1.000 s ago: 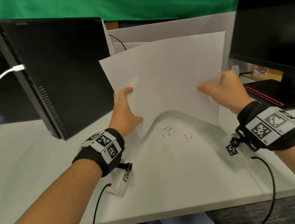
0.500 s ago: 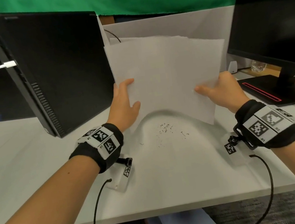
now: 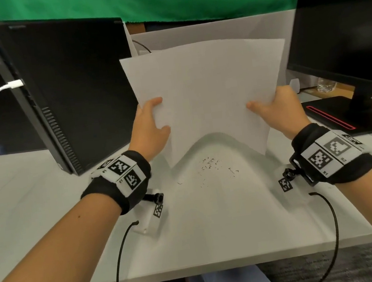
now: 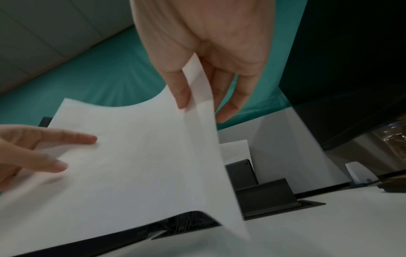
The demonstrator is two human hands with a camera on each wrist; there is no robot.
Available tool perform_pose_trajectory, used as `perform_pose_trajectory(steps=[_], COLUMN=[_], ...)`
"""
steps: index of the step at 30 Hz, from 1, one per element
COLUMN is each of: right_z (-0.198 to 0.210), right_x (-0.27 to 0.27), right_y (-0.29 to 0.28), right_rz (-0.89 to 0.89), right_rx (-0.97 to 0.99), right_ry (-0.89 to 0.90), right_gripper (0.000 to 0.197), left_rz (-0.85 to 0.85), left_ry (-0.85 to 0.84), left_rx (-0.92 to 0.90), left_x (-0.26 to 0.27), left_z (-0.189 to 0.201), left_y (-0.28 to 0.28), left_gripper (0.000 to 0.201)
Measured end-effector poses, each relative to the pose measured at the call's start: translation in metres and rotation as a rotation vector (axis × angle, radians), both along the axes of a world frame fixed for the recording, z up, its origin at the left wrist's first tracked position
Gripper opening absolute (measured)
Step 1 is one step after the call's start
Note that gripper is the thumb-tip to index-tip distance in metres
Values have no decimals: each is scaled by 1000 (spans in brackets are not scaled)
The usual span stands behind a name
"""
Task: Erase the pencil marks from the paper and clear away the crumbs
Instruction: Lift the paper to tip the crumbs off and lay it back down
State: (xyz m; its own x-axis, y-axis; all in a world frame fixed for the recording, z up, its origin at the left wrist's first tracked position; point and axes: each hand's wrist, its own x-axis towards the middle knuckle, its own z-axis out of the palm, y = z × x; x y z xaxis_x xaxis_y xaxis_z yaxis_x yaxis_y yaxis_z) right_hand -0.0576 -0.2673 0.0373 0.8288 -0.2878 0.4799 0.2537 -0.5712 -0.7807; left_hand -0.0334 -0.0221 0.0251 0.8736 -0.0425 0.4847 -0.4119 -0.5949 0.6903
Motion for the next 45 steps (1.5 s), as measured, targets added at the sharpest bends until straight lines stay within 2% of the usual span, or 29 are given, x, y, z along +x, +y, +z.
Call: perform_pose_trajectory(steps=[4, 7, 11, 14, 23, 27, 30, 33, 35, 37, 39, 42, 45], right_z=[4, 11, 20, 20, 21, 10, 4, 0, -3, -4, -3, 3, 9], right_x=[6, 11, 13, 11, 6, 11, 22, 35, 41, 48, 54, 58, 58], right_y=[3, -5, -9, 0, -10, -17, -21, -21, -21, -24, -28, -31, -34], right_rz=[13, -83, -150, -94, -52, 44, 55, 27, 13, 2, 3, 23, 14], right_rx=[42, 83, 74, 66, 129, 181, 167, 158, 120, 122, 163, 213, 214], right_ry=[4, -20, -35, -22, -57, 23, 95, 61, 49, 37, 56, 106, 178], right_gripper=[28, 29, 31, 29, 26, 39, 41, 40, 38, 36, 38, 40, 36], left_rz=[23, 101, 92, 9, 44, 83, 66, -45, -106, -78, -48, -18, 24], left_ry=[32, 39, 42, 83, 21, 6, 69, 218, 245, 175, 146, 184, 276], left_rx=[-133, -302, -300, -287, -345, -432, -417, -288, -230, -251, -293, -285, -331], left_x=[2, 5, 1, -4, -8, 3, 14, 27, 34, 41, 47, 51, 51], left_z=[4, 7, 12, 12, 11, 11, 10, 2, -4, -5, -2, 2, 8], left_y=[8, 21, 26, 19, 25, 25, 28, 30, 29, 29, 25, 16, 12], left_gripper=[34, 29, 32, 32, 31, 32, 38, 65, 77, 71, 54, 35, 31])
